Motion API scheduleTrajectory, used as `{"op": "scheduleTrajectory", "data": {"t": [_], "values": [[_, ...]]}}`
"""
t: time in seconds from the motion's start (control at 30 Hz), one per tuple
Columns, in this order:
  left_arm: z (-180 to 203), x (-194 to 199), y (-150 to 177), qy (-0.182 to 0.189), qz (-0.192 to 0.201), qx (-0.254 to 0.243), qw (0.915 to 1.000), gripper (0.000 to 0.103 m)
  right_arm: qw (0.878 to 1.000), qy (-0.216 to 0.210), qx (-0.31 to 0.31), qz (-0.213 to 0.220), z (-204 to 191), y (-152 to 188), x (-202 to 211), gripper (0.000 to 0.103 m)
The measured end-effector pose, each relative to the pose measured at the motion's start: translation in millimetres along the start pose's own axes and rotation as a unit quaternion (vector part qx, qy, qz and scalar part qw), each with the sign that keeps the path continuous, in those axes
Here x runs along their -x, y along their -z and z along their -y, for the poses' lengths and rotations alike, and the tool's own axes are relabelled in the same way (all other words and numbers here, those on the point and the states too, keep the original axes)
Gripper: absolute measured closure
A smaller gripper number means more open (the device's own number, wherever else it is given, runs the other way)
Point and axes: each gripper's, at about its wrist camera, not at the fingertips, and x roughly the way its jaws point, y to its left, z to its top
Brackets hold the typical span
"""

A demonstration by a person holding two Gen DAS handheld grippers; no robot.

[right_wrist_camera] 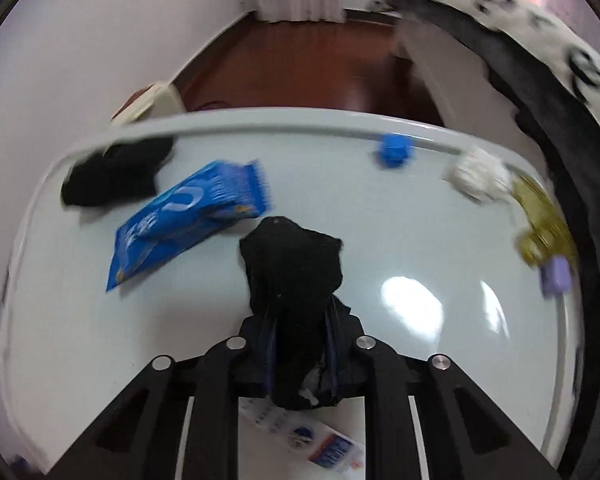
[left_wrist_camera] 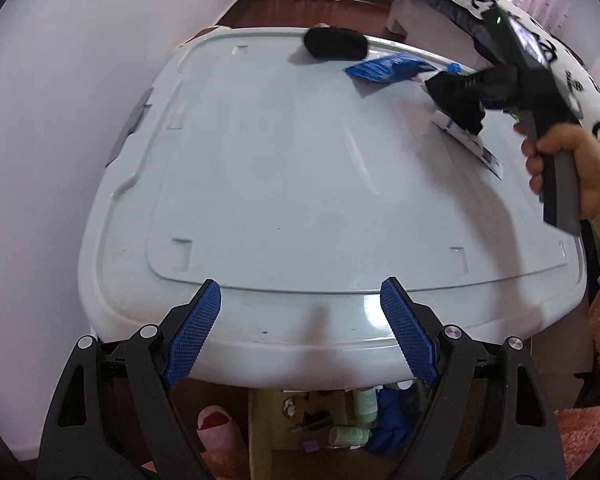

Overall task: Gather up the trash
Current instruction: 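Grasp the black cloth with the right tool, then grasp the blue candy wrapper with the left tool while the right tool holds the black cloth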

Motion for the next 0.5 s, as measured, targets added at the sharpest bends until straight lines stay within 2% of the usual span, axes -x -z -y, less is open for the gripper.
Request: {"op": "scheduleTrajectory", "data": {"t": [0.2, 0.3, 0.37, 0.5], "values": [[8.6, -0.8, 6.4, 0.007, 0.014, -0.017, 0.9997, 0.023, 0.998, -0.028, -0.015, 0.058, 23.8, 21.2, 80.0, 0.085], [11.8, -1.0, -0.3, 0.015, 0.025, -0.018, 0.9994, 0.023, 0.994, -0.037, 0.007, 0.101, 27.1, 58.4, 146.1, 0.084], [16.6, -4.1, -10.6, 0.017, 0.023, -0.022, 0.9994, 0.023, 0.992, -0.052, 0.010, 0.114, 30.1, 78.7, 174.2, 0.084], [37.1, -14.4, -53.3, 0.032, 0.028, -0.055, 0.9976, 0.023, 0.989, -0.061, 0.037, 0.131, 30.2, 140.5, 222.4, 0.084]]}}
